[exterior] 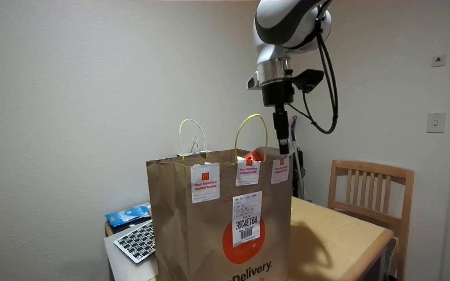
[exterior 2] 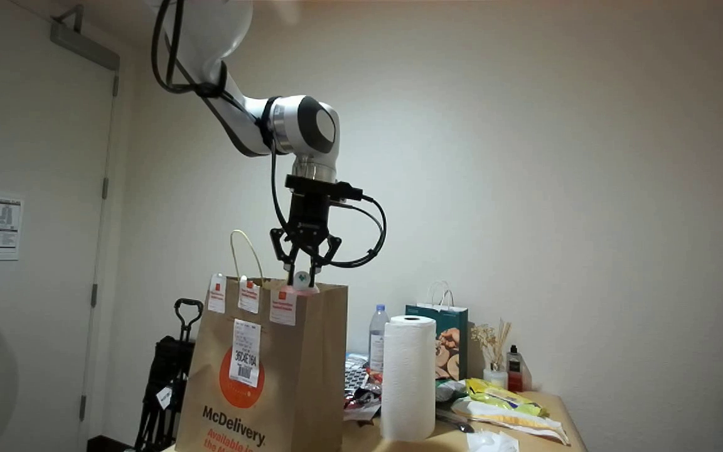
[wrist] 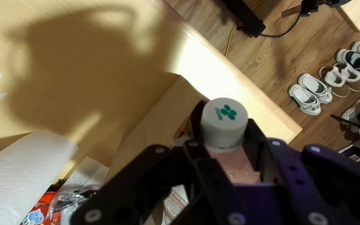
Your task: Remove the bottle from the carrier bag and put it on the table
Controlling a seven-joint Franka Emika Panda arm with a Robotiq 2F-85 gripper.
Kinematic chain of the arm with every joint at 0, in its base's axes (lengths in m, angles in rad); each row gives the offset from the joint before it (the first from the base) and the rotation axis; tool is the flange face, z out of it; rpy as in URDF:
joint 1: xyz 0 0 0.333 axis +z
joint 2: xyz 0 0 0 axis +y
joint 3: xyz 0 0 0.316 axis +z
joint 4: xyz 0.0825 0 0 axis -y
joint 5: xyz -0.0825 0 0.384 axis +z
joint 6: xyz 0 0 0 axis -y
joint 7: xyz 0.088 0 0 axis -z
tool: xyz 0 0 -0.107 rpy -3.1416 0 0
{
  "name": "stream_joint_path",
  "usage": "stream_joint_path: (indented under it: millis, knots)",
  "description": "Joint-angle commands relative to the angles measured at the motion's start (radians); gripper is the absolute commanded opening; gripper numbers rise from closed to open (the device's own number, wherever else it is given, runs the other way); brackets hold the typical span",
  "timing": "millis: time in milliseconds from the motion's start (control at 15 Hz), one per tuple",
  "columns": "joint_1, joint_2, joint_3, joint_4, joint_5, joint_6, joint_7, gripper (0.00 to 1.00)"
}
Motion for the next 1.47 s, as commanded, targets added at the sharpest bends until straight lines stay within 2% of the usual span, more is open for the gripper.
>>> stream_joint_path:
  millis: [0,267,800,1067,1133,1267,1333,1400]
  knots:
    - [-0.004,-0.066,0.01,0.017,-0.009,0.019,0.039,0.11]
    - [-0.001,-0.115,0.014,0.065,-0.037,-0.01,0.112,0.11]
    - [0.002,-0.16,0.047,0.195,-0.236,-0.265,0.258,0.11]
    - [0.007,-0.161,0.037,0.211,-0.218,-0.252,0.249,0.11]
    - [0.007,-0.164,0.037,0.215,-0.218,-0.252,0.249,0.36]
    - [0.007,-0.16,0.037,0.215,-0.218,-0.252,0.249,0.36]
    - [0.007,-0.162,0.038,0.222,-0.225,-0.262,0.242,0.11]
    - [0.005,-0.169,0.043,0.238,-0.247,-0.289,0.243,0.11]
